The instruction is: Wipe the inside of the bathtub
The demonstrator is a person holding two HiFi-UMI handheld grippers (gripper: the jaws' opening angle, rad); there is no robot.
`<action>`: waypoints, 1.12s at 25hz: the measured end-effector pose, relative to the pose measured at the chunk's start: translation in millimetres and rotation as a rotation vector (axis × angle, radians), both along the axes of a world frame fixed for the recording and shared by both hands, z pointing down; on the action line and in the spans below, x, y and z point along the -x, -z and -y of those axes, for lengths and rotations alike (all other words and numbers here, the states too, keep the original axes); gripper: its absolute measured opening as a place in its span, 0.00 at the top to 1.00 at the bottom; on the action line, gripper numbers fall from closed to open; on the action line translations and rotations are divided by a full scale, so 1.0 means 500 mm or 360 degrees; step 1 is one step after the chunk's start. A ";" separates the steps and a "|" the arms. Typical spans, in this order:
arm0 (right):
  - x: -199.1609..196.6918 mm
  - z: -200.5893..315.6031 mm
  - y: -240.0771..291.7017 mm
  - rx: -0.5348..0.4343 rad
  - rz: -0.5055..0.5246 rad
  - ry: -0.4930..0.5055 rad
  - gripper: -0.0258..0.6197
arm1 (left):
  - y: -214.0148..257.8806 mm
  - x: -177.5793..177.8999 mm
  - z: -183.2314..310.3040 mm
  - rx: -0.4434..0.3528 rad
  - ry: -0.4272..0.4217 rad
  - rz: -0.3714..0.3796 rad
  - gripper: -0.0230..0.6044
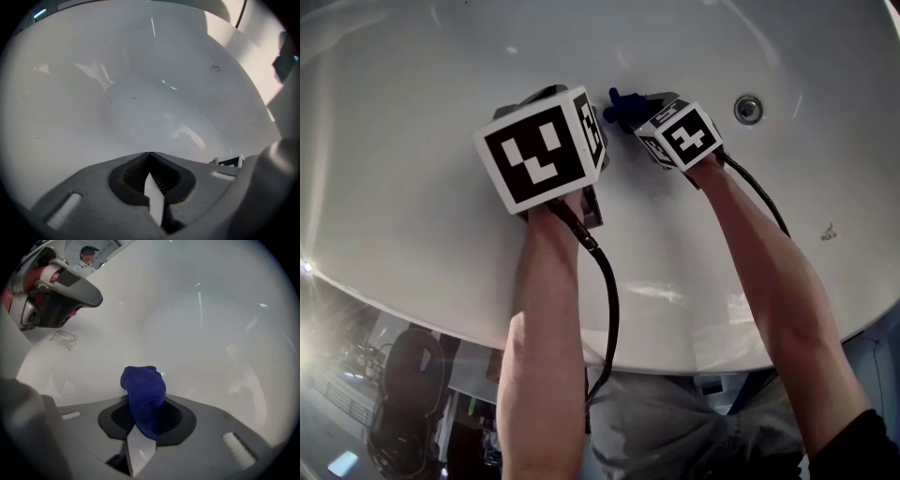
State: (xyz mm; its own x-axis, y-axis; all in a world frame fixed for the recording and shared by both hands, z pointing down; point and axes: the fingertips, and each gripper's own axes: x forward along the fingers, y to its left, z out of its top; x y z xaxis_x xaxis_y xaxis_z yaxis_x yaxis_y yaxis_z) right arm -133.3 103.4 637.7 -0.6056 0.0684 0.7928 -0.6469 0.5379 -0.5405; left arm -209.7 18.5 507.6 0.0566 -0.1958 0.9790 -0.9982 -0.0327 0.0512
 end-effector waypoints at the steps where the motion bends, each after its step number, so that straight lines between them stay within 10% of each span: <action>1: 0.003 -0.008 -0.007 0.0012 0.0000 0.0003 0.81 | 0.000 0.002 0.000 -0.0004 -0.0004 0.0005 0.96; 28: 0.057 -0.085 0.136 0.0328 0.0370 0.0019 0.82 | 0.041 -0.014 -0.029 0.0054 -0.0170 0.0106 0.96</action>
State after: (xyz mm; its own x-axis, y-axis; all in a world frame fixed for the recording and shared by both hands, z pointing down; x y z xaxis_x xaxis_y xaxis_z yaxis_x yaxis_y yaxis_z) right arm -162.0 145.7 569.7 -0.7672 0.2218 0.6019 -0.4874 0.4085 -0.7718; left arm -202.9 33.2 487.3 0.0100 -0.1589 0.9872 -0.9903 -0.1383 -0.0122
